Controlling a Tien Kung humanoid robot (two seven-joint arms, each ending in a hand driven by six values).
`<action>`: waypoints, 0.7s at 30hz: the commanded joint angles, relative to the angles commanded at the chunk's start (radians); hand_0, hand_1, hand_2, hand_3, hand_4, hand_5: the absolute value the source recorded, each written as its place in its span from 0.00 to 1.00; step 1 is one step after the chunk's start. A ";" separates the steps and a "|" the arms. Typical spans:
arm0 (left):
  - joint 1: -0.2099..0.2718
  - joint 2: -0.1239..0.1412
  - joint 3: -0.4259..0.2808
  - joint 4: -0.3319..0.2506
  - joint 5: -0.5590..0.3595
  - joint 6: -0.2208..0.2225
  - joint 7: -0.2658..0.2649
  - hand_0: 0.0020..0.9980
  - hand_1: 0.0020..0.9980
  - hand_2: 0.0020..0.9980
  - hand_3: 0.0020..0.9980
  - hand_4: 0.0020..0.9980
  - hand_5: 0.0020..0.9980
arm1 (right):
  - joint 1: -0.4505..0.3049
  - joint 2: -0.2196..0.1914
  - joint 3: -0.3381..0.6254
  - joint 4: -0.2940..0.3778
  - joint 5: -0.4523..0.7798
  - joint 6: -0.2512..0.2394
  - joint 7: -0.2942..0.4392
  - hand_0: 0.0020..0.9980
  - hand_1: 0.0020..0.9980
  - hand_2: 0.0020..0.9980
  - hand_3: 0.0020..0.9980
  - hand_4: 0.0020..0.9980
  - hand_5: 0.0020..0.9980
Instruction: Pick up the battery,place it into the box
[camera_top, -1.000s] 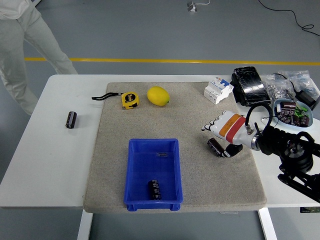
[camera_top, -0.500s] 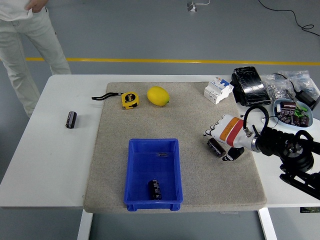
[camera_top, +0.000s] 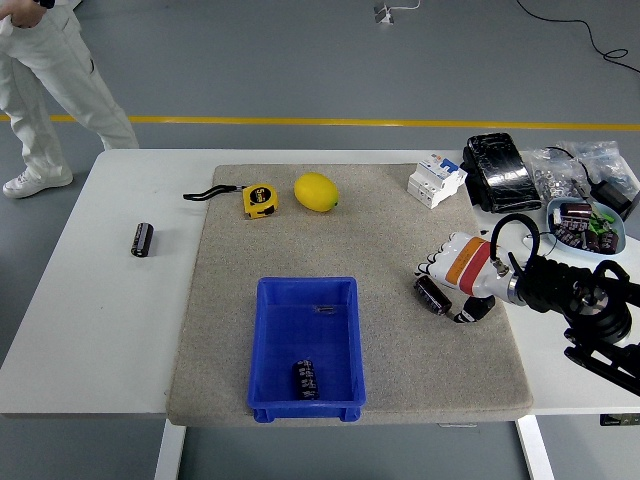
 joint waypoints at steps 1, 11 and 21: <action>0.000 0.000 0.000 0.000 0.001 0.000 0.000 0.74 0.72 0.75 0.64 0.66 0.65 | 0.000 0.001 -0.001 -0.003 0.000 0.000 0.000 0.40 0.49 0.66 0.77 1.00 0.31; 0.000 -0.001 -0.002 -0.001 0.004 -0.001 0.001 0.74 0.72 0.75 0.63 0.66 0.65 | -0.003 0.008 -0.009 -0.010 0.000 -0.012 -0.001 0.39 0.49 0.65 0.75 1.00 0.31; -0.001 0.000 -0.005 -0.001 0.011 -0.004 0.002 0.74 0.72 0.75 0.63 0.66 0.65 | 0.001 0.008 -0.011 0.001 0.000 -0.015 -0.001 0.38 0.47 0.64 0.64 1.00 0.30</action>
